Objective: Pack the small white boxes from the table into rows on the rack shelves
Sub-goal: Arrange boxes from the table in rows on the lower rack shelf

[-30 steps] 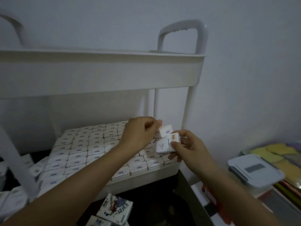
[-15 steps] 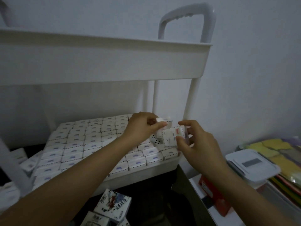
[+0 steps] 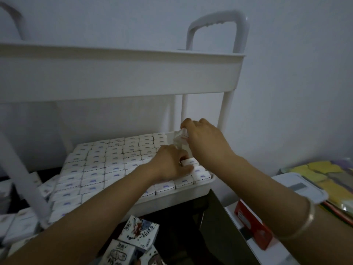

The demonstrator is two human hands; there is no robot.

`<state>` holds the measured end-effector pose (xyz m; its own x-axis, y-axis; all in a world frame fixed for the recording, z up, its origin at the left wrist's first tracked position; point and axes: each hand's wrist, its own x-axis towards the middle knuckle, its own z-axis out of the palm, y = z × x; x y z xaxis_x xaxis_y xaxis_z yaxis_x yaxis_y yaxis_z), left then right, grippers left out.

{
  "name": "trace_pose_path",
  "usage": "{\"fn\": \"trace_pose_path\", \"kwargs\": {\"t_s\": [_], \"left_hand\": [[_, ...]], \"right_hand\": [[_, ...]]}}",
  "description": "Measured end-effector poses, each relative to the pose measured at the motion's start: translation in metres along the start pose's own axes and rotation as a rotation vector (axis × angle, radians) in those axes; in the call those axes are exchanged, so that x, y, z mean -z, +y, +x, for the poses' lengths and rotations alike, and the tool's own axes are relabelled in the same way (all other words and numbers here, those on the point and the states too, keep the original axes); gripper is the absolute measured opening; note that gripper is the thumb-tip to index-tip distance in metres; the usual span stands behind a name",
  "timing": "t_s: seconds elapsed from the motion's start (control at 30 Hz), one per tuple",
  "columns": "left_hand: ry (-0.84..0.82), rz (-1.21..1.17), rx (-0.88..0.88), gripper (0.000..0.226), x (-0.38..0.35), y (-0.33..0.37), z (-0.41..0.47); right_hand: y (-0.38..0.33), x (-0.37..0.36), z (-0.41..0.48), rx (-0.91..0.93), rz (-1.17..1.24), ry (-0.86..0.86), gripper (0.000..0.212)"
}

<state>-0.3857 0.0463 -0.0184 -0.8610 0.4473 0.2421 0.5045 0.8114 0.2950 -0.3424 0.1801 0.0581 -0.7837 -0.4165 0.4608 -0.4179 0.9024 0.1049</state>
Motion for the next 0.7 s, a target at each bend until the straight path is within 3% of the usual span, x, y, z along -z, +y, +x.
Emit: {"fn": "trace_pose_path", "kwargs": {"t_s": [0.1,0.23,0.47,0.6,0.7], "left_hand": [[0.006,0.076,-0.006,0.032,0.0,0.0,-0.003],[-0.032,0.078,0.017,0.031,-0.001,0.002,-0.009],[0.003,0.174,-0.013,0.038,0.004,0.007,-0.019],[-0.032,0.044,0.057,0.038,0.008,0.003,-0.028],[0.074,-0.18,0.067,0.032,0.012,0.002,-0.037]], "right_hand": [[0.001,-0.006,0.025,0.02,-0.057,-0.148,0.047],[0.008,-0.009,0.043,0.002,-0.134,-0.19,0.039],[0.01,-0.023,0.041,0.037,-0.109,-0.474,0.033],[0.013,-0.02,0.047,0.031,-0.036,-0.548,0.034],[0.012,-0.024,0.048,0.022,-0.029,-0.623,0.034]]}}
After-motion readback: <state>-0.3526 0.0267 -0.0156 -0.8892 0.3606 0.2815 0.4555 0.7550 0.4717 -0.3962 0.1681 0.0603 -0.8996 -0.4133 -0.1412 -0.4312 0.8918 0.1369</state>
